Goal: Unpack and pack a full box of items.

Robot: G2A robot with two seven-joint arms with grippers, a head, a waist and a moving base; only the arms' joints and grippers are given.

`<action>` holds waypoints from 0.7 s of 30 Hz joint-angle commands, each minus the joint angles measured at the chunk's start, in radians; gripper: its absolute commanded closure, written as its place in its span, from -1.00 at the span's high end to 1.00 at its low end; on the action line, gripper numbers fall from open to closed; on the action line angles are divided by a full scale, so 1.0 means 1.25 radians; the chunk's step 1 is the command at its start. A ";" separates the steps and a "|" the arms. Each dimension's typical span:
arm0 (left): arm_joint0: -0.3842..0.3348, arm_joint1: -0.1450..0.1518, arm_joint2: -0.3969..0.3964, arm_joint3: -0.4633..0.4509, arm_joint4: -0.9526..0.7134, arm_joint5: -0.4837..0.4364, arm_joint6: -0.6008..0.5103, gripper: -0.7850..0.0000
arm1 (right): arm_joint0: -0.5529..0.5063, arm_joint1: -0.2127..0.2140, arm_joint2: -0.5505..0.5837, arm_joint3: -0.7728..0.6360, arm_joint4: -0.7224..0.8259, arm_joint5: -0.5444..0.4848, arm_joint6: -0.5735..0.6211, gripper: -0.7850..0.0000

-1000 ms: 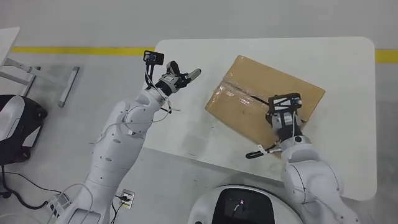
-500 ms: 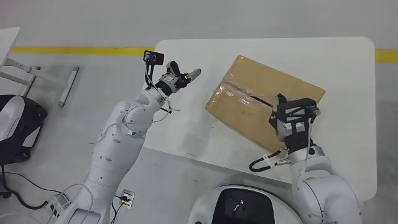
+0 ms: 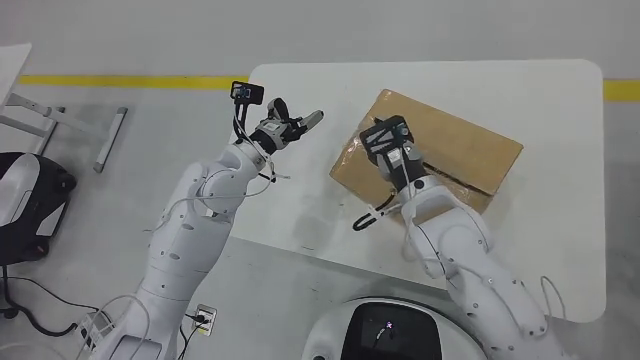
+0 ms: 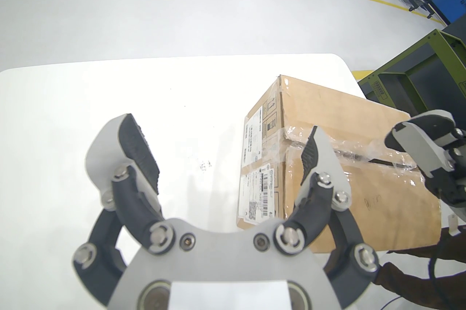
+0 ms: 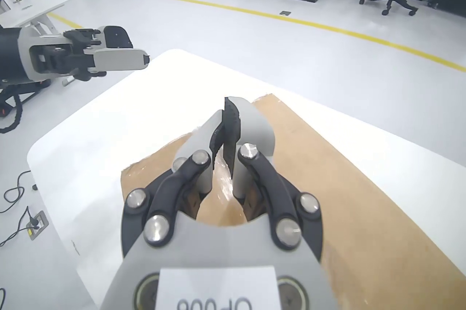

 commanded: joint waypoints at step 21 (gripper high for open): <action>0.000 0.000 0.000 0.000 0.000 0.000 0.000 1.00 | -0.126 -0.001 0.116 -0.033 -0.050 0.062 0.032 -1.00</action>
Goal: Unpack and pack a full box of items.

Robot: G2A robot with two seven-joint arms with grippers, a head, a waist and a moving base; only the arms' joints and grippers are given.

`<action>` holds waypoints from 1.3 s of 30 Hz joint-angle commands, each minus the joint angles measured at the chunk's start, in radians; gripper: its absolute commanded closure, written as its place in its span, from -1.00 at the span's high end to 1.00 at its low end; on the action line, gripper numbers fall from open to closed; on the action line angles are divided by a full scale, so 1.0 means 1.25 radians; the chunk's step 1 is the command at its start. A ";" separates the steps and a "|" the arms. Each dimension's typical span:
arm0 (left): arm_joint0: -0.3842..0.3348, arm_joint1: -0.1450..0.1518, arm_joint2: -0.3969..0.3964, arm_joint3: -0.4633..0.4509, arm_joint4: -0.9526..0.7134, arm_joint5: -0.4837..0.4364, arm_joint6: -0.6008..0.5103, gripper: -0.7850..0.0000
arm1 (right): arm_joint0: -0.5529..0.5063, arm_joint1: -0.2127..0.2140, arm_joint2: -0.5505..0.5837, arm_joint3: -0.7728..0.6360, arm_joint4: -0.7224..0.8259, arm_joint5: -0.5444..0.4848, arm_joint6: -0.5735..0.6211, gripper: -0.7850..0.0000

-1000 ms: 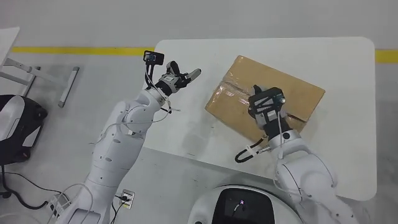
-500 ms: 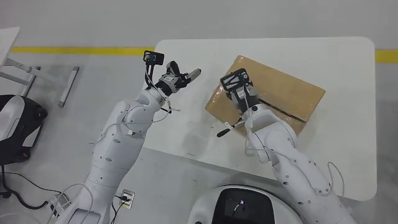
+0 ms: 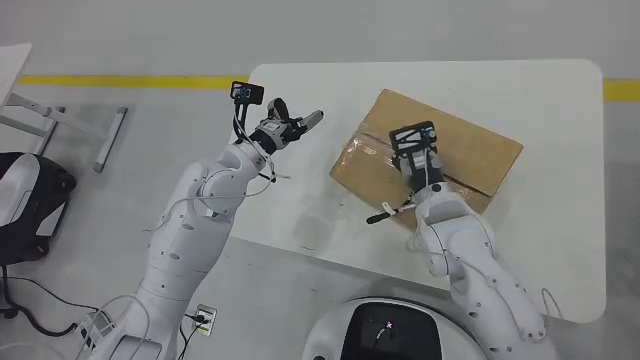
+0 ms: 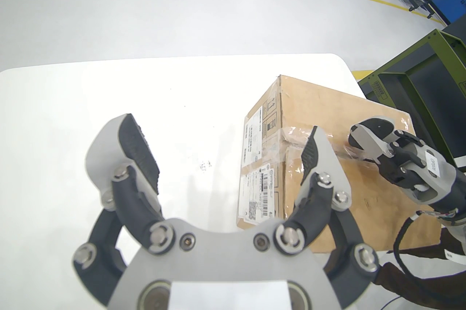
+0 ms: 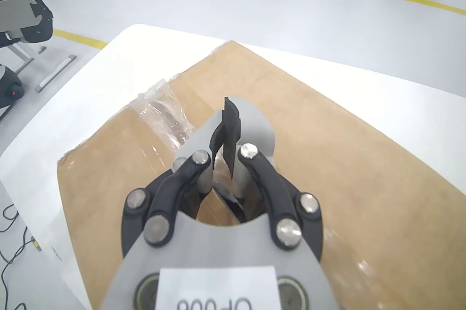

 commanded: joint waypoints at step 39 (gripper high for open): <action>0.000 0.000 0.000 0.000 0.000 0.000 0.000 1.00 | -0.098 0.010 0.057 -0.182 -0.050 -0.151 -0.028 -1.00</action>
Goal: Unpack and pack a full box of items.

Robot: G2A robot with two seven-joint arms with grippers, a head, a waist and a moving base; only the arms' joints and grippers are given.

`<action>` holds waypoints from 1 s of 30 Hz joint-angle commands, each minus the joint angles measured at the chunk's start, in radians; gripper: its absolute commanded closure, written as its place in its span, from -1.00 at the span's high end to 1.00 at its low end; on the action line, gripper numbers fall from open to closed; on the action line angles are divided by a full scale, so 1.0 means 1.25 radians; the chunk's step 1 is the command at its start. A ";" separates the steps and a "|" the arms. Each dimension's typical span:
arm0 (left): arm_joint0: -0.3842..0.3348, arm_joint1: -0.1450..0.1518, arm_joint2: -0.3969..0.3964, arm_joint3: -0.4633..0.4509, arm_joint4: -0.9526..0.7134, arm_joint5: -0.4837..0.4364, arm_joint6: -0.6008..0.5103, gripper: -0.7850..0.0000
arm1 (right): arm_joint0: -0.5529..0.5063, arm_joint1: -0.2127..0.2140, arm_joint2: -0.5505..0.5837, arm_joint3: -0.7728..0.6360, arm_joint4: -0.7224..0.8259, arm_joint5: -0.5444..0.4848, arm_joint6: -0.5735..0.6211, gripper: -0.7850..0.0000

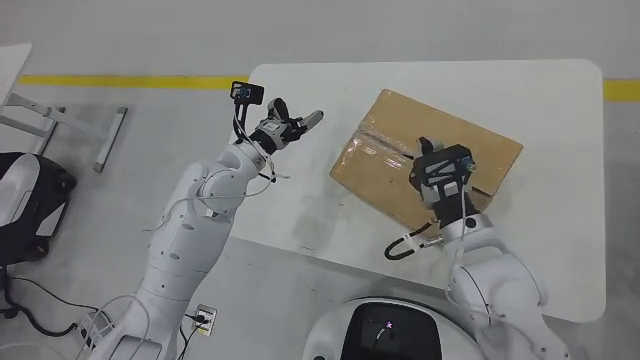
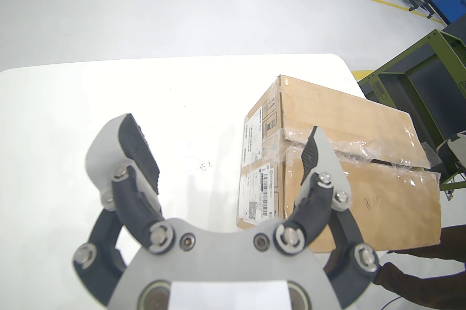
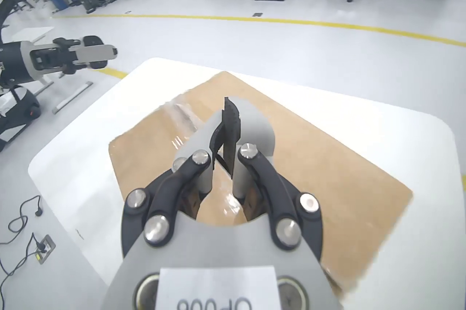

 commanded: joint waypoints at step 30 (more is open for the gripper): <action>0.000 0.000 0.000 0.000 0.000 0.000 0.000 1.00 | -0.118 -0.004 0.117 -0.050 -0.005 0.069 -0.006 -1.00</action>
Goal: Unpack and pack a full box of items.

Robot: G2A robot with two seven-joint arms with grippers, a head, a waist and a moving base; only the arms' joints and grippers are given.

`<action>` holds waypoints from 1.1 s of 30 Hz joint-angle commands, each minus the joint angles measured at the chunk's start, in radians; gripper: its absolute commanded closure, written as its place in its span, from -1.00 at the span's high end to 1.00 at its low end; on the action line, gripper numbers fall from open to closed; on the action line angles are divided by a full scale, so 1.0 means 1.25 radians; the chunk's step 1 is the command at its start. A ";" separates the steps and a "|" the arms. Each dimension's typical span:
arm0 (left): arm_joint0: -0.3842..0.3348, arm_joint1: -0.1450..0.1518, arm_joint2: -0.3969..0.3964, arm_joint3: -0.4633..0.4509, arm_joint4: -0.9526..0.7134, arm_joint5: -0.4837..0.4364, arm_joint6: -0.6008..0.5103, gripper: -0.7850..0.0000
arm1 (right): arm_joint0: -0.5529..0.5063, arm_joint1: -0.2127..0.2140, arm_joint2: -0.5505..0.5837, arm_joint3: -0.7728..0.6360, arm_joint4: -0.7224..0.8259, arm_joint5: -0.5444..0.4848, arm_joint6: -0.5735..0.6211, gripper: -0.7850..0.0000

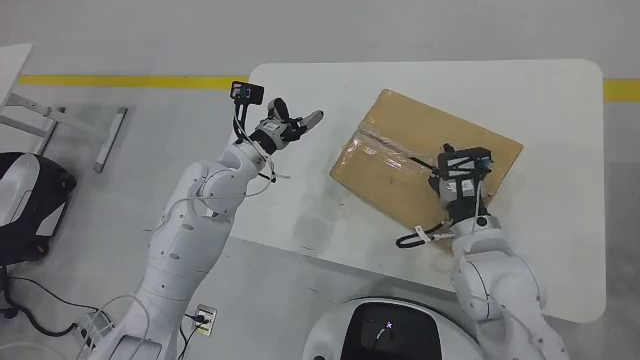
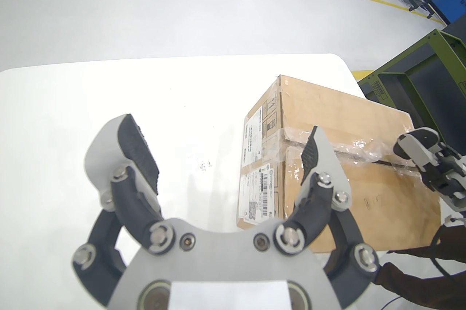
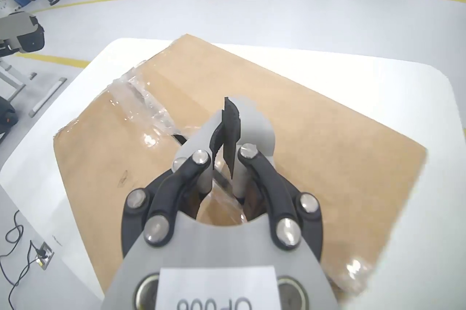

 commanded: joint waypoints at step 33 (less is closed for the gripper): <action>0.000 0.000 0.000 0.000 0.000 0.000 0.000 1.00 | -0.117 0.022 0.146 -0.185 -0.010 -0.062 -0.052 -1.00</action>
